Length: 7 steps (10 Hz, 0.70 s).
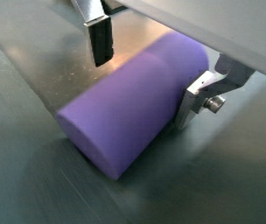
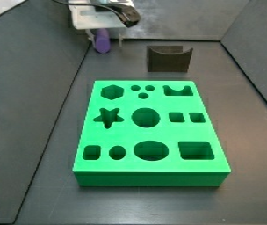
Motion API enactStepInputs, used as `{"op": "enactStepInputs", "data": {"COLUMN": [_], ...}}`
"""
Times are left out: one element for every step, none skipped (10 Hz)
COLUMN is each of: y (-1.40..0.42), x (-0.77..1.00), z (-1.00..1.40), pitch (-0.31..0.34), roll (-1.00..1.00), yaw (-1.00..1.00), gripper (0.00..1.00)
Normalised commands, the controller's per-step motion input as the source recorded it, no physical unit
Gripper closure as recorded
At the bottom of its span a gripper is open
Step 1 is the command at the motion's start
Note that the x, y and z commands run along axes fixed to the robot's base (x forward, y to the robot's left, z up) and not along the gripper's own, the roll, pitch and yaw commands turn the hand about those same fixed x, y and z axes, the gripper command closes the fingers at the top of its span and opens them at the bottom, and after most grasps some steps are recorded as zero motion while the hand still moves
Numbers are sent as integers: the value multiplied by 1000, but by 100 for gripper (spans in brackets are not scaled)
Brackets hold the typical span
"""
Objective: Pick up the round object. Move up. Place the round object on the fixture. Regrasp the round object. Move to above the board. Insert the round object.
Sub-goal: Pick up the round object.
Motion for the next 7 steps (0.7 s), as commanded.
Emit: {"op": "enactStepInputs", "data": {"y": [49, 43, 0, 0, 0, 0, 0], "x": [254, 0, 0, 0, 0, 0, 0], "z": [-1000, -269, 0, 0, 0, 0, 0], "pitch": [-6, -139, -10, 0, 0, 0, 0], "roll": [39, 0, 0, 0, 0, 0, 0], "yaw": [0, 0, 0, 0, 0, 0, 0], "gripper": [0, 0, 0, 0, 100, 100, 100]}}
